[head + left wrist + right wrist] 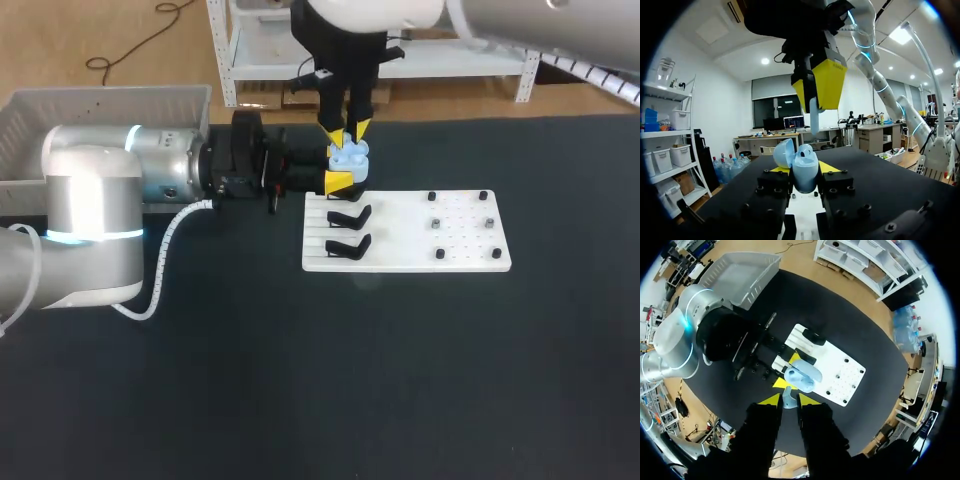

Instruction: Pick up each earbud case from the left stands, insert the matching earbuds, close the lid, and place the case in the box.

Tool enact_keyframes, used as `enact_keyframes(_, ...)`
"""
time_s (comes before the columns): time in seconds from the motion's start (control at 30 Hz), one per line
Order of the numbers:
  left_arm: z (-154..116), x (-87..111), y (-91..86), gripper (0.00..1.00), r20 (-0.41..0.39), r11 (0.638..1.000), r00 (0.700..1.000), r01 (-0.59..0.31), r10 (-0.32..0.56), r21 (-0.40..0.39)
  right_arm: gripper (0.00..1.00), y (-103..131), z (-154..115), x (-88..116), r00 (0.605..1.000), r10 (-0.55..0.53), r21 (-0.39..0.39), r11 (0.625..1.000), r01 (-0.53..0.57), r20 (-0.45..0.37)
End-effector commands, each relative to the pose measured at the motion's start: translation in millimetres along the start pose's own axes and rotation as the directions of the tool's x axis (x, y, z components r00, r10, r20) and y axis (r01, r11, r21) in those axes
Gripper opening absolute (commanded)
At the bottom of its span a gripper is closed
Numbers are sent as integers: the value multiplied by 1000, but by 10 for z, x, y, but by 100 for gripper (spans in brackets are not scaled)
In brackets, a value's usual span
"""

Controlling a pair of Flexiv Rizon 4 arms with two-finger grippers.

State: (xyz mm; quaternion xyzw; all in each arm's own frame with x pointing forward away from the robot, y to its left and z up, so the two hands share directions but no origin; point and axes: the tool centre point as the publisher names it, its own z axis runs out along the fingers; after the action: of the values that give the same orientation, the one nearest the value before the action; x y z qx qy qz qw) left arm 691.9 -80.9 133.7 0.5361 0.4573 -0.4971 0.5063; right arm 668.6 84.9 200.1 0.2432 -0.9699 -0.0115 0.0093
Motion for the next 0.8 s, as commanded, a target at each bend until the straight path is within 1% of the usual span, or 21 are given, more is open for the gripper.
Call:
enact_keyframes(0.03, 1, 2, -1, 0, -1, 1000, 1000, 0, 0, -1, 0, 18, 73, 87, 998, 17, 42, 999, -19, 56)
enact_keyframes(0.1, 1, 2, -1, 0, -1, 1000, 1000, 0, 0, -1, 0, 13, 83, 74, 998, 30, 64, 997, -34, 63)
enact_keyframes(0.37, 1, 2, -1, 0, -1, 1000, 1000, 0, 0, -1, 0, -29, 88, 20, 993, 67, 49, 996, -72, 101)
enact_keyframes(0.57, 1, 2, -1, 0, -1, 1000, 1000, 0, 0, -1, 0, -67, 117, -7, 991, 82, 37, 996, -86, 104)
enact_keyframes(0.8, 1, 2, -1, 0, -1, 1000, 1000, 0, 0, -1, 0, -47, 144, -45, 993, 71, 28, 997, -73, 92)
